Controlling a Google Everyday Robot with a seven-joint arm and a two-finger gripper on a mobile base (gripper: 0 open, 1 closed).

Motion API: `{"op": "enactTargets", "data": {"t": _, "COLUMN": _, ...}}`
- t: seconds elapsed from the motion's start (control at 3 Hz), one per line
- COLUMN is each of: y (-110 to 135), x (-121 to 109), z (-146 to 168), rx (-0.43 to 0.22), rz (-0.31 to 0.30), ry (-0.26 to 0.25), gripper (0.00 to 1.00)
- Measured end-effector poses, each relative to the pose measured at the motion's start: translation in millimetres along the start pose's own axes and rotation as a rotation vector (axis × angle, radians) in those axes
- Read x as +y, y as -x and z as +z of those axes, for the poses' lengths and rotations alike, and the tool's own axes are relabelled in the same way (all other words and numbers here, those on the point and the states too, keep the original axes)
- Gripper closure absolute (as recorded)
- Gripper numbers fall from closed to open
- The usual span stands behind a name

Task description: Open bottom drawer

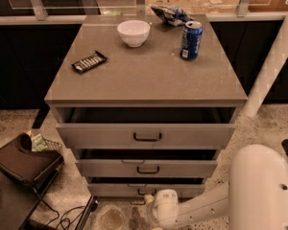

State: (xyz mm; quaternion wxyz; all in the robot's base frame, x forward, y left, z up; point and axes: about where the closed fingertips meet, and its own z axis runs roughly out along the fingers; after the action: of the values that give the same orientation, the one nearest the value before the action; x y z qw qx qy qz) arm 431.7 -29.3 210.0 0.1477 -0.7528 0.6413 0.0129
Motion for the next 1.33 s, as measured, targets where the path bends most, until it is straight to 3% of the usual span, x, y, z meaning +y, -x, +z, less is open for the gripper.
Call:
{"op": "enactTargets", "data": {"t": 0.67, "y": -4.4, "x": -11.6, "z": 36.7, "rx": -0.035, "rz": -0.036, "ry": 0.008, "gripper": 0.00}}
{"op": "enactTargets", "data": {"t": 1.33, "y": -7.6, "x": -24.0, "z": 48.4, "rx": -0.018, "rz": -0.060, "ry": 0.001, "gripper": 0.00}}
